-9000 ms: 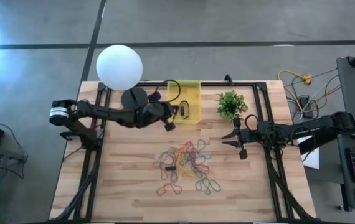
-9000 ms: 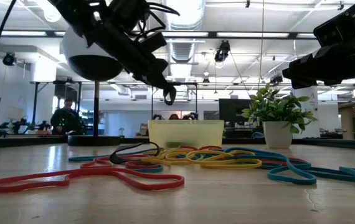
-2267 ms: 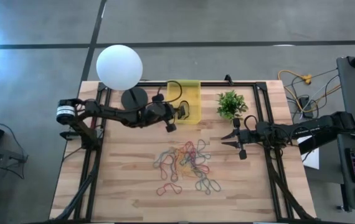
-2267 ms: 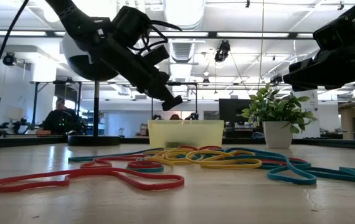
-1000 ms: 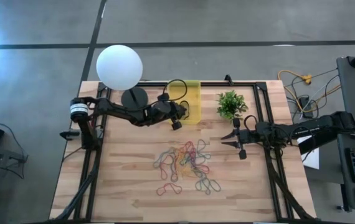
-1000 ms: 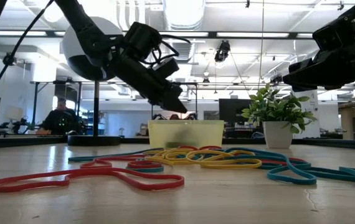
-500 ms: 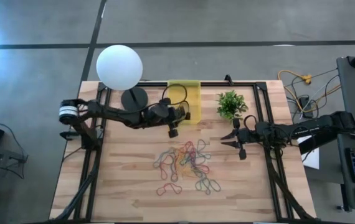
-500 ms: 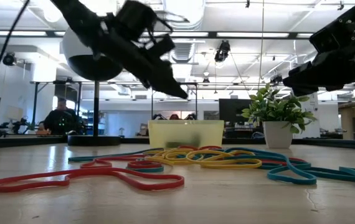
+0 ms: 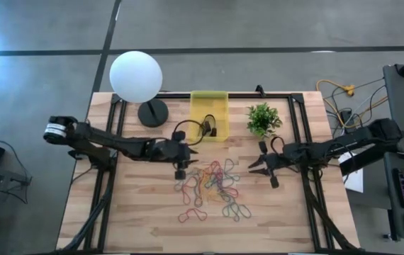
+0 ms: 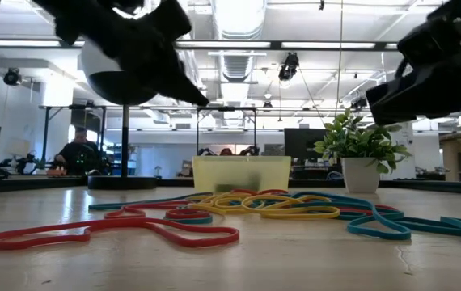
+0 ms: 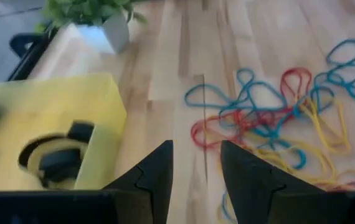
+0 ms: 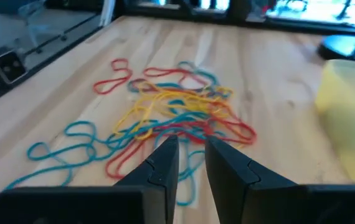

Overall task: Pick and place rubber bands into bin
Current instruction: Put the blue rubber band into the yellow bin

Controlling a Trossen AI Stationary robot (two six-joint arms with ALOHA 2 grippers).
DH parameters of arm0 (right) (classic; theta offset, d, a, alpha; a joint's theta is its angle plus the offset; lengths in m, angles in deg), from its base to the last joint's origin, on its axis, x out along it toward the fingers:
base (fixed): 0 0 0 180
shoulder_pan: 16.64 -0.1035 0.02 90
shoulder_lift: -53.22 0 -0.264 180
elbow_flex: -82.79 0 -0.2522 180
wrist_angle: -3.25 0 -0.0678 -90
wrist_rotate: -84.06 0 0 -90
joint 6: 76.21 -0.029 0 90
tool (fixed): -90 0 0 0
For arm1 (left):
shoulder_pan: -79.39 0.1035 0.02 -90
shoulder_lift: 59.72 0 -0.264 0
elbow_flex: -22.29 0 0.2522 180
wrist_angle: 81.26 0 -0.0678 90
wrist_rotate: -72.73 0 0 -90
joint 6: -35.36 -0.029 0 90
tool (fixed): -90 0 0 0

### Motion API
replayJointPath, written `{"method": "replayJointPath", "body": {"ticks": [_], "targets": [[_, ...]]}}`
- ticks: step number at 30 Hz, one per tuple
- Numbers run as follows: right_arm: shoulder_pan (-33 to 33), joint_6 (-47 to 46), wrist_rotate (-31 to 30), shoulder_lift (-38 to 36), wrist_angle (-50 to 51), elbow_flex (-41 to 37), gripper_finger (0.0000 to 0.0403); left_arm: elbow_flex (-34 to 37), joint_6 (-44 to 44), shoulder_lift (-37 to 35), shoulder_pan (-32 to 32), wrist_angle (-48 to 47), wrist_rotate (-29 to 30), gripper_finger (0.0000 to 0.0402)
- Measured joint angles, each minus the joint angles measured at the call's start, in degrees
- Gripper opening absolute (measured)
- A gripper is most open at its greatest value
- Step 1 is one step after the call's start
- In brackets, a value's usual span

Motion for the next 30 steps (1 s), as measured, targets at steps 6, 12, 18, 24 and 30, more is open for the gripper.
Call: {"method": "replayJointPath", "body": {"ticks": [6, 12, 18, 24, 30], "targets": [[-2.92, -0.36, -0.51, 11.66, 8.44, 8.19, 0.0068, 6.01, 5.27, -1.07, -2.04, 6.44, 1.02, 0.0118], [-3.29, -1.66, -0.61, 23.88, 14.88, 17.85, 0.0068, 11.61, 5.90, -2.72, -4.29, 13.04, 3.26, 0.0118], [-3.27, -2.39, -2.79, 32.79, 21.94, 25.80, 0.0068, 12.57, 5.75, -4.98, -5.24, 13.02, 4.57, 0.0118], [-3.25, -2.50, -5.15, 39.86, 22.28, 30.55, 0.0068, 16.03, 5.89, -9.73, -6.05, 11.10, 6.43, 0.0118], [-3.09, -2.74, -5.16, 42.66, 23.24, 32.59, 0.0077, 18.74, 7.02, -12.57, -6.83, 15.25, 6.44, 0.0118]]}}
